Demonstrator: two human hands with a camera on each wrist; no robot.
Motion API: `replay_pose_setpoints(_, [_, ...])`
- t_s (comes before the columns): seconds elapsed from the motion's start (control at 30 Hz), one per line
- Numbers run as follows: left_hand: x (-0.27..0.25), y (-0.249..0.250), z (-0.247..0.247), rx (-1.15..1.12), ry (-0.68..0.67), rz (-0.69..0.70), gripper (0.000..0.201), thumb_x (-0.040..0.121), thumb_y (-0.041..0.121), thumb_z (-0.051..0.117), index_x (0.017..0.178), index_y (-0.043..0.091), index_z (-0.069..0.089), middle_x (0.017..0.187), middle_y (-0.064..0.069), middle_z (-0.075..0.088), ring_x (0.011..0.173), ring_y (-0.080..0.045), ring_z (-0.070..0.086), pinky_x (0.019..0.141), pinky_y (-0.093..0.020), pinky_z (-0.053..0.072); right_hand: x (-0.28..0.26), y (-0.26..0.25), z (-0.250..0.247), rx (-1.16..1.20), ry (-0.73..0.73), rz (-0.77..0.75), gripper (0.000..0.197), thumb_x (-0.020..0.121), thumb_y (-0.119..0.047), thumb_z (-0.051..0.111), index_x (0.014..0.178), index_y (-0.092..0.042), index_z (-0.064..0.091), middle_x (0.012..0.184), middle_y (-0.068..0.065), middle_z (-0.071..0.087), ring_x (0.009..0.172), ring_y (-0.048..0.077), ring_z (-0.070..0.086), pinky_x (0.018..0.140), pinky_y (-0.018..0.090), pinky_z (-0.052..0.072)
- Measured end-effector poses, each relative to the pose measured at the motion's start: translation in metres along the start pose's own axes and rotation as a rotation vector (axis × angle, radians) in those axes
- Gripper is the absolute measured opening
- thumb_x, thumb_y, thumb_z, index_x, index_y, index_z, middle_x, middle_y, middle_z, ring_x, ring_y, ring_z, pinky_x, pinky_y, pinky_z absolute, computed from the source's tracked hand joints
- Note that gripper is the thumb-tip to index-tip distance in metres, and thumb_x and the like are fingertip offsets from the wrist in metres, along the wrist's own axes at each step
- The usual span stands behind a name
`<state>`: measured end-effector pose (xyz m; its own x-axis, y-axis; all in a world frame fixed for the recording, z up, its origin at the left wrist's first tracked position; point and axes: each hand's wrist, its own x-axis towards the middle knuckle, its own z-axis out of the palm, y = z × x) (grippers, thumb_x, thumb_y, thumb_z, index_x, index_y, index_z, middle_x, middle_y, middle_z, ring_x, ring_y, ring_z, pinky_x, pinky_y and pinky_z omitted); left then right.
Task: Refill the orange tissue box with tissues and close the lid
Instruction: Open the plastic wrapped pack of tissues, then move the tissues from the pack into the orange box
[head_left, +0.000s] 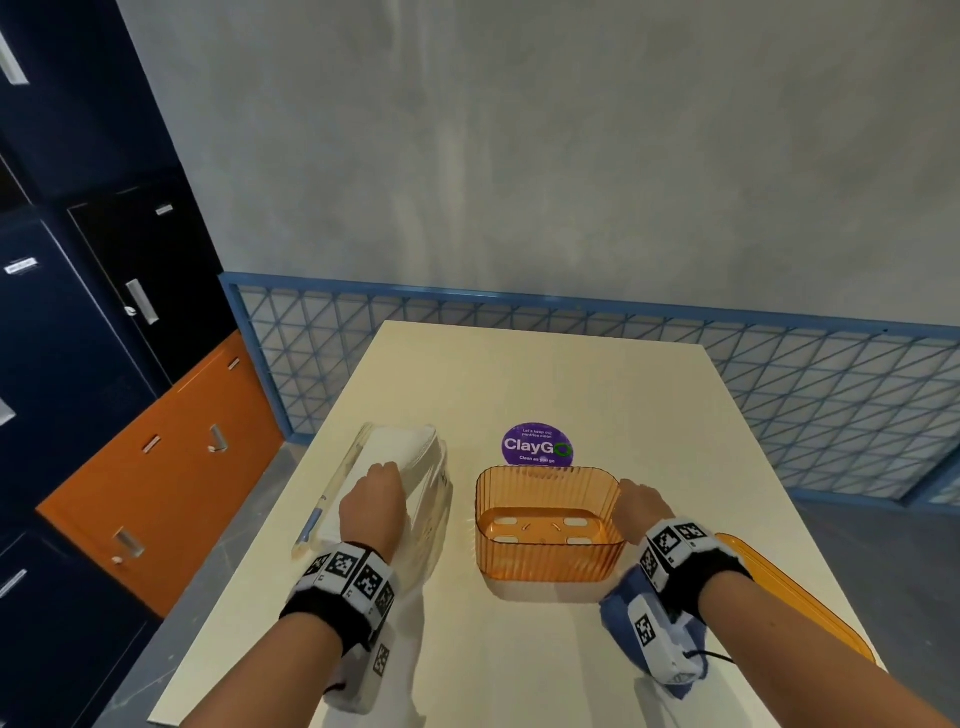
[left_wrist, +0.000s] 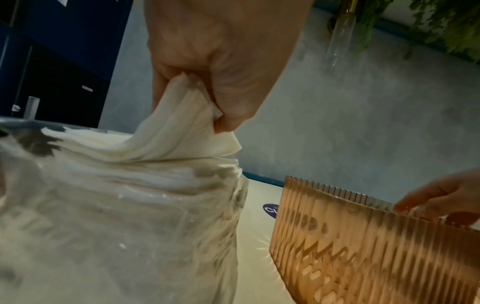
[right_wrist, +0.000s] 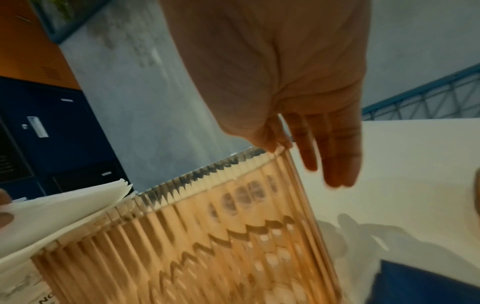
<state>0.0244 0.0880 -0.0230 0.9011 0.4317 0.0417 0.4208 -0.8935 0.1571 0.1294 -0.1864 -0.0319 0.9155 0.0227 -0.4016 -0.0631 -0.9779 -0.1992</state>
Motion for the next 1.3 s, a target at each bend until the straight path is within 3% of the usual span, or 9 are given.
replay_pose_setpoints(0.17, [-0.006, -0.006, -0.025, -0.168, 0.225, 0.009, 0.022, 0.098, 0.008, 0.036, 0.091, 0.001, 0.056, 0.081, -0.012, 0.052, 0.071, -0.031, 0.057, 0.059, -0.036, 0.037, -0.024, -0.039, -0.029, 0.177, 0.374, -0.306, 0.037, 0.099, -0.021, 0.037, 0.131, -0.005, 0.046, 0.127, 0.016, 0.051, 0.113, 0.028, 0.049, 0.09, 0.035, 0.044])
replay_pose_setpoints(0.3, [-0.018, -0.014, -0.037, -0.196, 0.477, 0.201, 0.029, 0.094, 0.02, 0.037, 0.077, 0.007, 0.056, 0.068, -0.006, 0.055, 0.051, -0.023, 0.047, 0.044, -0.026, 0.029, -0.043, -0.095, -0.051, 0.812, -0.211, -0.356, 0.053, 0.098, -0.045, 0.032, 0.123, -0.003, 0.051, 0.1, 0.015, 0.066, 0.074, 0.024, 0.063, 0.064, 0.03, 0.05])
replay_pose_setpoints(0.4, [-0.029, -0.015, -0.044, -0.172, 0.59, 0.373, 0.027, 0.089, 0.022, 0.036, 0.078, 0.01, 0.058, 0.07, -0.002, 0.058, 0.053, -0.021, 0.053, 0.038, -0.028, 0.034, -0.05, -0.119, -0.059, 1.15, -0.61, -0.26, 0.069, 0.091, -0.064, 0.028, 0.12, -0.006, 0.049, 0.11, 0.021, 0.065, 0.087, 0.035, 0.069, 0.071, 0.037, 0.058])
replay_pose_setpoints(0.5, [-0.037, -0.017, -0.04, -0.134, 0.724, 0.583, 0.012, 0.085, 0.014, 0.049, 0.086, 0.011, 0.06, 0.081, -0.003, 0.066, 0.069, -0.019, 0.058, 0.051, -0.026, 0.044, -0.054, -0.131, -0.065, 1.247, -0.727, -0.246, 0.058, 0.09, -0.057, 0.042, 0.118, -0.006, 0.052, 0.109, 0.02, 0.063, 0.095, 0.036, 0.066, 0.073, 0.041, 0.059])
replay_pose_setpoints(0.6, [-0.042, -0.026, -0.028, -0.163, 0.701, 0.666, 0.009, 0.09, 0.018, 0.051, 0.095, 0.015, 0.058, 0.097, -0.008, 0.069, 0.094, -0.02, 0.055, 0.075, -0.025, 0.041, -0.053, -0.143, -0.074, 1.104, -0.624, -0.277, 0.035, 0.091, -0.016, 0.056, 0.122, 0.0, 0.048, 0.112, 0.019, 0.059, 0.097, 0.033, 0.061, 0.07, 0.039, 0.058])
replay_pose_setpoints(0.77, [-0.054, -0.036, -0.014, -0.569, 0.419, 0.356, 0.047, 0.086, 0.056, 0.047, 0.119, 0.024, 0.058, 0.136, 0.002, 0.043, 0.129, -0.011, 0.032, 0.11, -0.016, 0.019, -0.06, -0.158, -0.09, 0.692, -0.349, -0.477, 0.038, 0.089, -0.011, 0.057, 0.126, -0.006, 0.051, 0.121, 0.016, 0.059, 0.11, 0.033, 0.058, 0.09, 0.042, 0.051])
replay_pose_setpoints(0.97, [-0.024, -0.041, -0.024, -1.651, 0.037, -0.39, 0.052, 0.095, 0.038, 0.047, 0.141, 0.024, 0.027, 0.139, -0.006, 0.045, 0.127, -0.022, 0.045, 0.109, -0.039, 0.037, -0.071, -0.18, -0.099, 0.595, -0.234, -0.689, 0.036, 0.091, -0.013, 0.054, 0.126, -0.011, 0.05, 0.116, 0.005, 0.056, 0.109, 0.023, 0.054, 0.098, 0.039, 0.045])
replay_pose_setpoints(1.13, [-0.006, -0.051, -0.041, -1.897, -0.177, -0.287, 0.034, 0.098, 0.033, 0.042, 0.13, 0.022, 0.05, 0.119, -0.003, 0.065, 0.109, -0.02, 0.061, 0.094, -0.041, 0.048, -0.06, -0.184, -0.087, 0.831, -0.334, -0.628, 0.038, 0.091, -0.007, 0.051, 0.129, -0.008, 0.046, 0.121, 0.009, 0.054, 0.107, 0.023, 0.055, 0.087, 0.033, 0.049])
replay_pose_setpoints(1.3, [0.008, -0.061, -0.038, -1.576, 0.026, -0.271, 0.042, 0.095, 0.018, 0.052, 0.136, 0.017, 0.044, 0.132, -0.007, 0.057, 0.123, -0.028, 0.053, 0.106, -0.052, 0.041, -0.044, -0.189, -0.048, 0.737, -0.216, -0.573, 0.044, 0.087, 0.0, 0.05, 0.13, -0.006, 0.043, 0.125, 0.011, 0.053, 0.115, 0.028, 0.05, 0.092, 0.035, 0.043])
